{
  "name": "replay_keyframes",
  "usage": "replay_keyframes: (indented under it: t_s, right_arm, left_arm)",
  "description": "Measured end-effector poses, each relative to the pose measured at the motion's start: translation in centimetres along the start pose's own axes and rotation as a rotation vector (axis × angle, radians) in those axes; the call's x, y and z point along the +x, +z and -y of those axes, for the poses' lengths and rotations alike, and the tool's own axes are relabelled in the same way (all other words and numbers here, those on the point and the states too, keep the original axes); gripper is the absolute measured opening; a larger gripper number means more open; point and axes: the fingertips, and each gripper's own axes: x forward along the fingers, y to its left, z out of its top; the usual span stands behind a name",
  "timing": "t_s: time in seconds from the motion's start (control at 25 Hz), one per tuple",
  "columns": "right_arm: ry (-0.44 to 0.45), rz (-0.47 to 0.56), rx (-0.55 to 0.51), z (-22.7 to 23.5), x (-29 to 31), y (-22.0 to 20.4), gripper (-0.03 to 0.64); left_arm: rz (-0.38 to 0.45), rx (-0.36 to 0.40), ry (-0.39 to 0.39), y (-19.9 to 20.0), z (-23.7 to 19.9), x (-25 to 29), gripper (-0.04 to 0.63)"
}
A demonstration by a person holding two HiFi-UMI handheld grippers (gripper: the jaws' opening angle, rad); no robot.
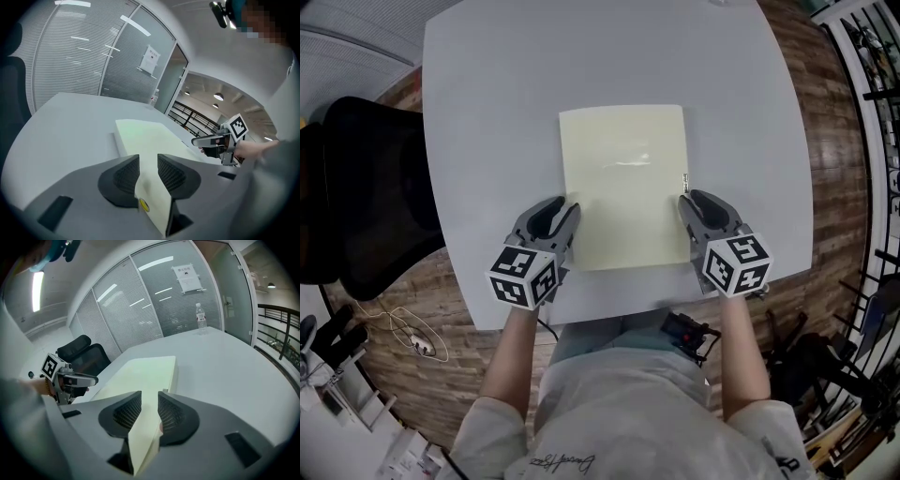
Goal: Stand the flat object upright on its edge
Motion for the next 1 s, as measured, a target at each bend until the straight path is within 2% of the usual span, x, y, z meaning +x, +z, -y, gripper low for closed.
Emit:
replay_keyframes:
  t_s: [0.08, 0.4, 0.72, 1.0]
  right_arm:
    - [0.011, -0.015, 0.006, -0.3, 0.3, -0.2, 0.155]
    - [0.008, -0.050, 0.024, 0.7, 1.3, -0.5, 0.198]
    - [0.050, -0.097, 0.059, 1.1, 2.6, -0.9, 0.256]
    - [0.077, -0.132, 0.096, 1.2, 3.1, -1.6, 0.275]
  left_arm:
    - [-0.009, -0.009, -0.007, -0.1, -0.4, 0.1, 0.143]
    - [-0.064, -0.052, -0.062, -0.8, -0.8, 1.2, 0.229]
    - [-0.086, -0.124, -0.103, -1.6, -1.2, 2.1, 0.266]
    - [-0.116, -0.183, -0.135, -2.3, -1.4, 2.6, 0.301]
